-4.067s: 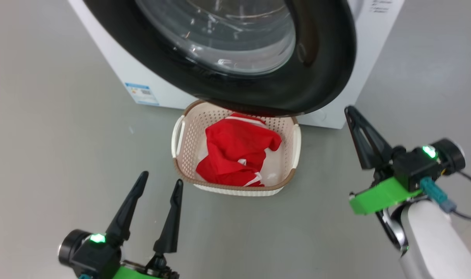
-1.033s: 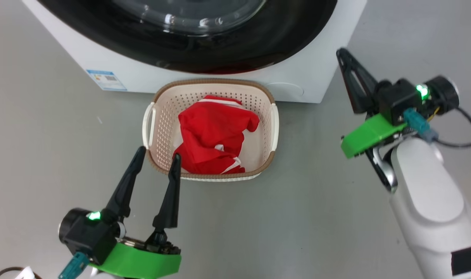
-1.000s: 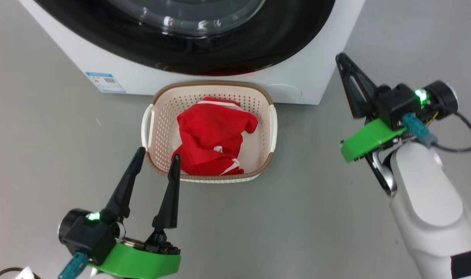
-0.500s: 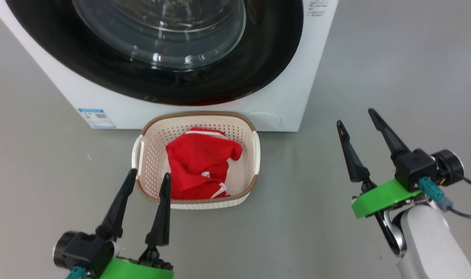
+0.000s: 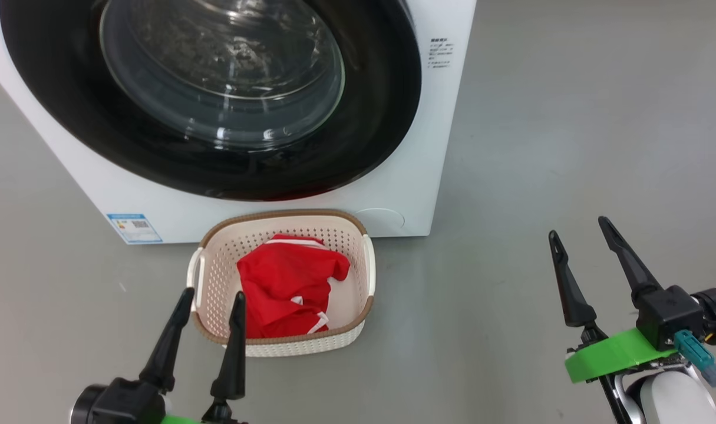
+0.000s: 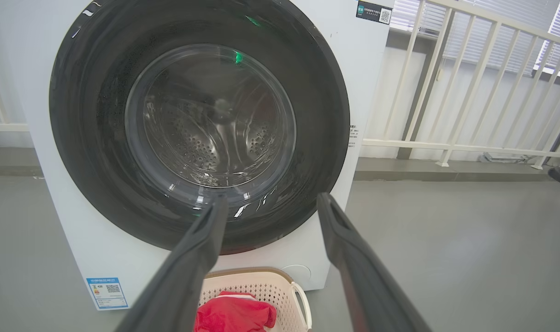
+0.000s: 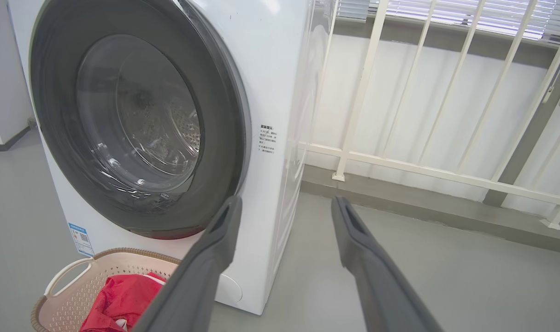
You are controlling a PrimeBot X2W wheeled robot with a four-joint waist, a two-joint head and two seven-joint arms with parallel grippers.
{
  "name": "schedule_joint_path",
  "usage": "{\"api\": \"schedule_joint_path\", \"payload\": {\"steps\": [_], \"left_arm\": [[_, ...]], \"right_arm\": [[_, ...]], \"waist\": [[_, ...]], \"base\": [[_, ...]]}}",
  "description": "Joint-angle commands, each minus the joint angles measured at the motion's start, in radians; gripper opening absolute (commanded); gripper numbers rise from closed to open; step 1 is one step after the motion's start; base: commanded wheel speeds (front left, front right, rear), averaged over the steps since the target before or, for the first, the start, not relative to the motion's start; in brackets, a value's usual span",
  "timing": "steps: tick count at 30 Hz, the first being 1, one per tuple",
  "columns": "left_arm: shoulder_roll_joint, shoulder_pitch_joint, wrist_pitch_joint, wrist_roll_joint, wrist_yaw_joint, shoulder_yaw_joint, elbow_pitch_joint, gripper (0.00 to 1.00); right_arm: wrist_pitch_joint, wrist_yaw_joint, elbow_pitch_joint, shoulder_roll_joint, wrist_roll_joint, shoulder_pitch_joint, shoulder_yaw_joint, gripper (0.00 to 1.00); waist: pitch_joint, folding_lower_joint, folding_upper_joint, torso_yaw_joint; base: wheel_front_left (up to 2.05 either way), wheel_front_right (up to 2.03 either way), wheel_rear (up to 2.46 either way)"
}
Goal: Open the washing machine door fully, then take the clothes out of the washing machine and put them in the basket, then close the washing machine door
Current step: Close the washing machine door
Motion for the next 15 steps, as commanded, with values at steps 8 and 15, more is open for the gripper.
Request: {"api": "schedule_joint_path", "payload": {"steps": [8, 15], "left_arm": [[0.007, 0.026, -0.005, 0.018, 0.009, 0.058, -0.034, 1.00], [0.007, 0.060, -0.005, 0.030, 0.013, 0.071, -0.039, 1.00]], "right_arm": [[0.001, -0.004, -0.098, 0.001, 0.012, 0.076, 0.000, 1.00], [0.001, -0.004, -0.149, 0.001, 0.017, 0.148, -0.025, 1.00]], "waist": [[-0.053, 0.0000, 0.0000, -0.029], [-0.090, 0.0000, 0.0000, -0.034]], "base": [[0.00, 0.00, 0.00], [0.00, 0.00, 0.00]]}}
